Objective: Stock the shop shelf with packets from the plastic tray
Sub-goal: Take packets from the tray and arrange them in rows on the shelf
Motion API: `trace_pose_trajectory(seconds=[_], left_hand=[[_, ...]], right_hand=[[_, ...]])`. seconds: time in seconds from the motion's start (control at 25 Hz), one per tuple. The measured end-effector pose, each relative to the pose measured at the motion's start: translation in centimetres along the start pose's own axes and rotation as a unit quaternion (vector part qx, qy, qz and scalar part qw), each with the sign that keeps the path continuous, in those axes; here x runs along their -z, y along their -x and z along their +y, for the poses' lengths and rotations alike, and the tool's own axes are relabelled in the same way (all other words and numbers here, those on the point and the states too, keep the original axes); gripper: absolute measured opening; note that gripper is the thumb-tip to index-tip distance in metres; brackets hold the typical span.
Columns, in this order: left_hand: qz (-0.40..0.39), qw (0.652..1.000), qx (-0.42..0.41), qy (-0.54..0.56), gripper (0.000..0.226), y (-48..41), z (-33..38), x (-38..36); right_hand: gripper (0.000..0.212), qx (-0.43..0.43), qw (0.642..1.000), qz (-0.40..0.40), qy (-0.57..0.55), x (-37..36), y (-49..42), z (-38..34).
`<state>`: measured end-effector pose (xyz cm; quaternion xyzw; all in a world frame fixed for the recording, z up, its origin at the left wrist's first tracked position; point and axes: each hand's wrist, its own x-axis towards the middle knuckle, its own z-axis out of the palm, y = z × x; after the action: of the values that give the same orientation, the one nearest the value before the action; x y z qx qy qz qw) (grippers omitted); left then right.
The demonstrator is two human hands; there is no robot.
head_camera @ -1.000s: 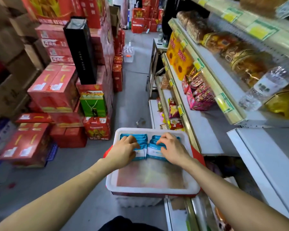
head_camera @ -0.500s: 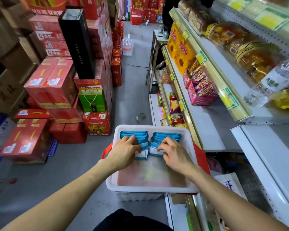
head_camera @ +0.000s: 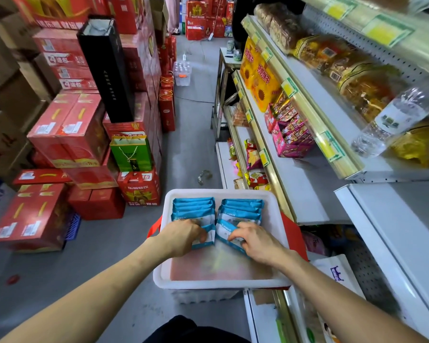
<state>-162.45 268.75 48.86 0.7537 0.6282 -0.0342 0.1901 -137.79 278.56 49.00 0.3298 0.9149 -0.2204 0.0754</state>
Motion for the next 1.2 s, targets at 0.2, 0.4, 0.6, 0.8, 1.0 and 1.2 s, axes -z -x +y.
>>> trace_pose_trajectory(seconds=[0.2, 0.4, 0.6, 0.8, 1.0, 1.2], left_hand=[[-0.009, 0.999, -0.001, -0.032, 0.036, -0.8, -0.1, 2.7], [0.019, 0.996, -0.037, -0.081, 0.05, -2.4, -0.3, 8.7], [0.053, 0.987, -0.089, -0.121, 0.046, -3.7, -0.4, 17.6], [0.114, 0.975, -0.168, -0.085, 0.032, -6.8, 0.6, 31.0], [0.161, 0.951, -0.257, -0.057, 0.053, -8.4, 5.3, 42.3], [0.167, 0.927, -0.332, -0.04, 0.056, -9.2, 15.5, 50.4]], right_hand=[[0.048, 0.001, 0.999, 0.033, 0.011, 2.7, 0.0, -0.1], [0.049, 0.016, 0.995, 0.082, 0.053, 8.6, 0.1, -0.9], [0.05, 0.027, 0.991, 0.113, 0.066, 17.6, 0.8, -1.5], [0.048, 0.004, 0.979, 0.171, 0.11, 30.9, 2.9, -1.7], [0.058, -0.029, 0.973, 0.203, 0.103, 42.4, 7.8, -2.3], [0.061, -0.093, 0.958, 0.25, 0.106, 49.1, 18.2, -1.7]])
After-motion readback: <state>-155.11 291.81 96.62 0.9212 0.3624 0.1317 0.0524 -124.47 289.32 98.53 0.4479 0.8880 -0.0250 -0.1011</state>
